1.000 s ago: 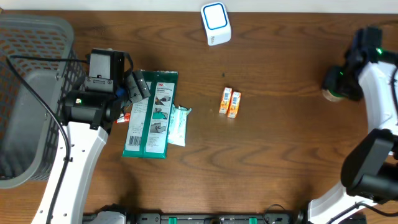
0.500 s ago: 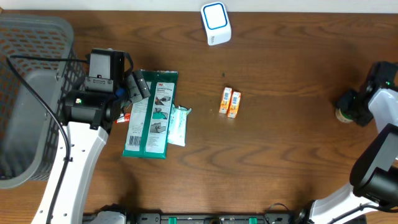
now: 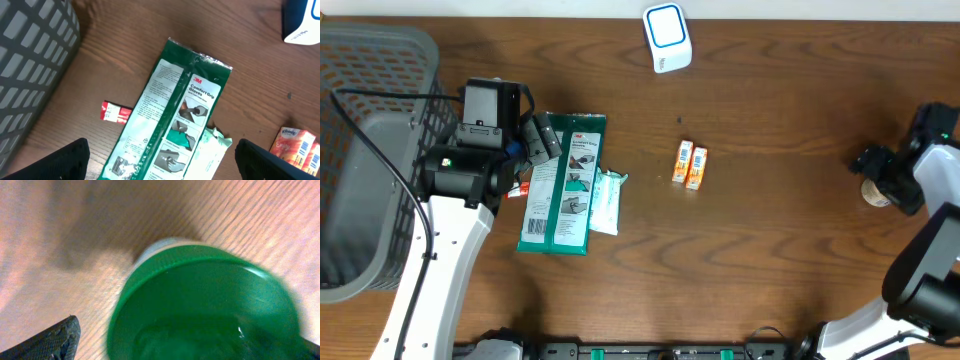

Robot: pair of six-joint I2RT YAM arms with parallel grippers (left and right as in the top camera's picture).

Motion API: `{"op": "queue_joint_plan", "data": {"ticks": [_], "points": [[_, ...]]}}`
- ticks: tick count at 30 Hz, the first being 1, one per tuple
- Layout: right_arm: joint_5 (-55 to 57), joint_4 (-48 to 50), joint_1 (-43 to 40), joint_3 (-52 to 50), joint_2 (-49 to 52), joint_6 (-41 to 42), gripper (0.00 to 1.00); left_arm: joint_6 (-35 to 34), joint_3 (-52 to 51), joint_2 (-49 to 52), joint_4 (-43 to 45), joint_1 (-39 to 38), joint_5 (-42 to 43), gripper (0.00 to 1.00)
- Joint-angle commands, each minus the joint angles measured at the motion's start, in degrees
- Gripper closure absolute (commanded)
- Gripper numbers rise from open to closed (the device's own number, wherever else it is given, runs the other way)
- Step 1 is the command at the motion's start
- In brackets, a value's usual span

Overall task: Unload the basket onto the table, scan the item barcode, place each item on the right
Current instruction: 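Carry the jar to the right side and set it on the table, then release the jar and move the right gripper toward the orange tissue packs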

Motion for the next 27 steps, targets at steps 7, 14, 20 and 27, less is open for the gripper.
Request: {"op": "queue_joint_plan", "data": {"ticks": [7, 14, 20, 27], "points": [[-12.9, -9.9, 0.5, 10.8, -13.2, 0.5, 0.01, 0.9, 0.7, -0.1, 0.0, 0.1, -0.7, 0.07], [-21.9, -13.7, 9.0, 10.8, -18.2, -1.9, 0.14, 0.9, 0.7, -0.1, 0.0, 0.1, -0.7, 0.07], [-21.9, -11.9, 22.0, 8.3, -16.6, -2.0, 0.23, 0.9, 0.7, -0.1, 0.0, 0.1, -0.7, 0.07], [-20.0, -5.4, 35.4, 4.7, -11.8, 0.6, 0.32, 0.9, 0.7, -0.1, 0.0, 0.1, -0.7, 0.07]]}}
